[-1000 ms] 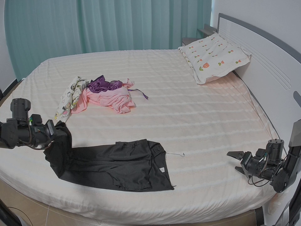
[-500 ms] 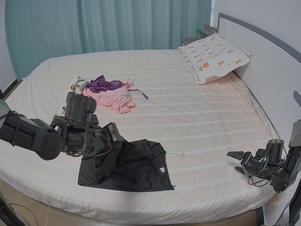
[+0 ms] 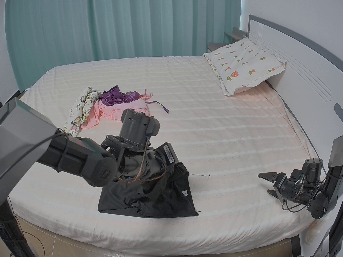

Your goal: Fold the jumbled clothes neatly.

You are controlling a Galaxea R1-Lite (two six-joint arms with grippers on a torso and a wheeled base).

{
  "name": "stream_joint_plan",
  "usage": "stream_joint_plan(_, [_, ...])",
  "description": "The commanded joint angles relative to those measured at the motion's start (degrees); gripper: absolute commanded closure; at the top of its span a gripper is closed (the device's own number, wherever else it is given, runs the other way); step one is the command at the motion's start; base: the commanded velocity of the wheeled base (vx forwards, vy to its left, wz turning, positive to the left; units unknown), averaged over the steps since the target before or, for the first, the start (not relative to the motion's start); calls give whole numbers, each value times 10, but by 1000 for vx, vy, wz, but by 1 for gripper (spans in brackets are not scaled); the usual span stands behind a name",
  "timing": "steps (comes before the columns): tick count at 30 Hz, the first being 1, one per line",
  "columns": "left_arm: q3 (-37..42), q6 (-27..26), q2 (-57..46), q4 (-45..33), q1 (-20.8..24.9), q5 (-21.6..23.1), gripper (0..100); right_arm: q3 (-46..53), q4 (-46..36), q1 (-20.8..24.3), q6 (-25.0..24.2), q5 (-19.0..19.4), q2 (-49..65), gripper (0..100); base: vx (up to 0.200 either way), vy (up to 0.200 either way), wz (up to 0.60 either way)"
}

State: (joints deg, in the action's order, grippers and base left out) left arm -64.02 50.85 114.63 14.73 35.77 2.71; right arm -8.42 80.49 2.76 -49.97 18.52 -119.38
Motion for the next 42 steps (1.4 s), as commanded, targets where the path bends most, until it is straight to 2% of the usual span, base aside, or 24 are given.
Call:
stream_joint_plan(1, [-23, 6, 44, 1, 10, -11, 100, 0, 0, 1, 0, 0, -2, 0, 0, 0, 0])
stream_joint_plan(6, [-42, 27, 65, 0, 10, -21, 100, 0, 0, 1, 0, 0, -4, 0, 0, -40, 0])
stream_joint_plan(8, [-41, 27, 65, -1, 11, -21, 100, -1, 0, 1, 0, 0, -4, 0, 0, -200, 0])
stream_joint_plan(26, [-36, 29, 69, 0, 10, -37, 100, 1, 0, 1, 0, 0, -4, 0, 0, 0, 0])
stream_joint_plan(27, [-37, 32, 68, 0, 11, -36, 0, 2, 0, 1, 0, 0, -4, 0, 0, 0, 0])
stream_joint_plan(38, [-30, 59, 52, 0, 8, -28, 0, 2, 0, 1, 0, 0, -4, 0, 0, 0, 0])
stream_joint_plan(42, [-4, 71, 4, -3, -29, -20, 0, 3, 0, 1, 0, 0, -4, 0, 0, 0, 0])
